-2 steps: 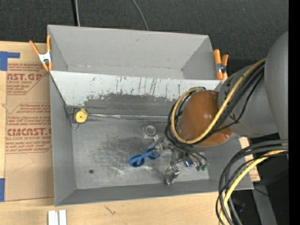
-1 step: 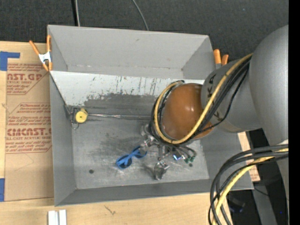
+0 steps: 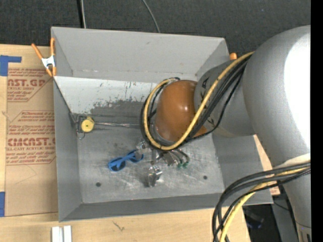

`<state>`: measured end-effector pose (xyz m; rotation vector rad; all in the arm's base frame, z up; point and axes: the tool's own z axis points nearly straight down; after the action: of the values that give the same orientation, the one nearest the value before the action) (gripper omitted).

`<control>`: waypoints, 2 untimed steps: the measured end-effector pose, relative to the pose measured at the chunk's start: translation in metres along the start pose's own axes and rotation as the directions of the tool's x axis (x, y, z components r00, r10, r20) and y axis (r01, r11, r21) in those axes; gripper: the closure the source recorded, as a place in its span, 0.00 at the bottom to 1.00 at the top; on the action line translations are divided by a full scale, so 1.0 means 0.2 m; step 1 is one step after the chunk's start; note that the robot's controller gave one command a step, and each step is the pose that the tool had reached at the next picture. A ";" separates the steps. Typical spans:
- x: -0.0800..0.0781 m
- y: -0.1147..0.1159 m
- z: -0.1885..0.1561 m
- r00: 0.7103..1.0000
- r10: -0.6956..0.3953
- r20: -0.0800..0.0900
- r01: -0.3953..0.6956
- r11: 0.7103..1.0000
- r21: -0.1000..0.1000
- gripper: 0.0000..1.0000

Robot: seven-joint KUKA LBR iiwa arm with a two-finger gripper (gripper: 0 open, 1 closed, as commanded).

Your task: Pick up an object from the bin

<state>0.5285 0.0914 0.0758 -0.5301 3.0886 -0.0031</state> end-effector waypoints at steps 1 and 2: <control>-0.03 0.00 -0.02 1.000 -0.002 0.021 0.002 1.000 0.000 1.00; -0.02 -0.03 -0.87 0.999 -0.034 0.004 0.034 0.999 -0.001 1.00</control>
Offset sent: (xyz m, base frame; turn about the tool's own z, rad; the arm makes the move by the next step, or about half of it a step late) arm 0.0000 0.0000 0.0000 0.0000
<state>0.5320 0.0868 0.2509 -0.5821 3.0753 -0.0003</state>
